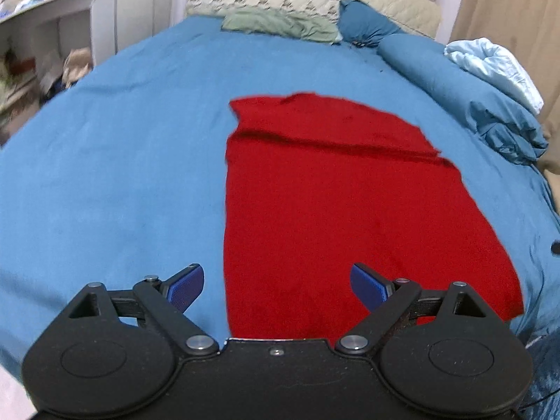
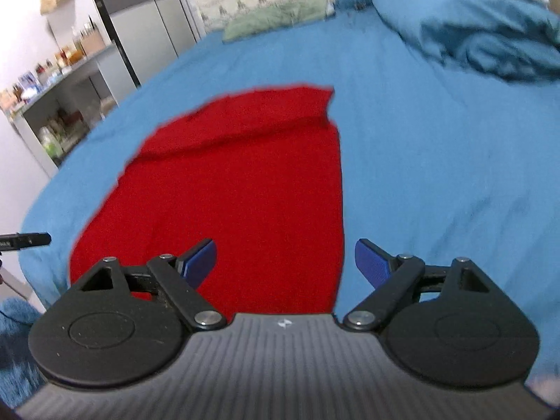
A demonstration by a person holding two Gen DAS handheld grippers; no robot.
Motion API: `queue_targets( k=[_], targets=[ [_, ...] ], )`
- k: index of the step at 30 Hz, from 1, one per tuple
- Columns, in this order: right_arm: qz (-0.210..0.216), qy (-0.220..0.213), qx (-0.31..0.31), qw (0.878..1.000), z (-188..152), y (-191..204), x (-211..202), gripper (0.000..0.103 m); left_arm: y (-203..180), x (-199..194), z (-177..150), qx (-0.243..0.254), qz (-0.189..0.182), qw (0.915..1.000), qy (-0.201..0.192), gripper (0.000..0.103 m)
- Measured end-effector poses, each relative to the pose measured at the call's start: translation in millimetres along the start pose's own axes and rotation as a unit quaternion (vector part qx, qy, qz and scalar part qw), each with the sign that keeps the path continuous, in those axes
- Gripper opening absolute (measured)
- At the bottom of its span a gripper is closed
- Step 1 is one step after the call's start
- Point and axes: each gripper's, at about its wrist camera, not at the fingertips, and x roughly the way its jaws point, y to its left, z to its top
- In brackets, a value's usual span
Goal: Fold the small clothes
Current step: 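Grasp the sweater hem with both tools and lift it toward the collar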
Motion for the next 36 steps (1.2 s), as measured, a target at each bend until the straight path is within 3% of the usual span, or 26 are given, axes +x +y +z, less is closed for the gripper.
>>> queue_targets(
  k=[4,8,13,15,19,22,27,31,34,36],
  targets=[
    [-0.022,0.026,0.0,0.999,-41,5,12,0.092,1,5,-31,-0.001,0.011,0.9999,0.007,0.09],
    [-0.041,0.035,-0.001,0.999,-64,9,23,0.087,4,14,-51,-0.004,0.02,0.9997,0.015,0.079],
    [-0.053,0.042,0.006,0.998,-67,8,33,0.086,5,34,-61,-0.007,0.02,0.9991,0.036,0.063],
    [-0.067,0.06,0.009,0.996,-71,6,42,0.076,4,41,-63,-0.002,0.017,0.9991,0.04,0.063],
    [-0.081,0.078,0.014,0.994,-72,3,51,0.07,0,51,-67,0.007,0.014,0.9987,0.049,0.06],
    [-0.076,0.088,0.012,0.993,-75,2,55,0.054,-4,55,-69,0.012,0.017,0.9986,0.049,0.06],
    [-0.075,0.094,0.011,0.993,-76,0,65,0.053,-5,56,-74,0.014,0.02,0.9985,0.048,0.057],
    [-0.069,0.093,0.012,0.993,-77,1,68,0.035,-6,54,-75,0.015,0.019,0.9986,0.047,0.038],
    [-0.066,0.091,0.002,0.994,-77,5,67,0.024,-7,52,-75,0.02,0.014,0.9986,0.047,0.012],
    [-0.066,0.091,-0.002,0.994,-77,5,66,0.022,-10,51,-77,0.029,0.017,0.9984,0.046,0.009]
  ],
)
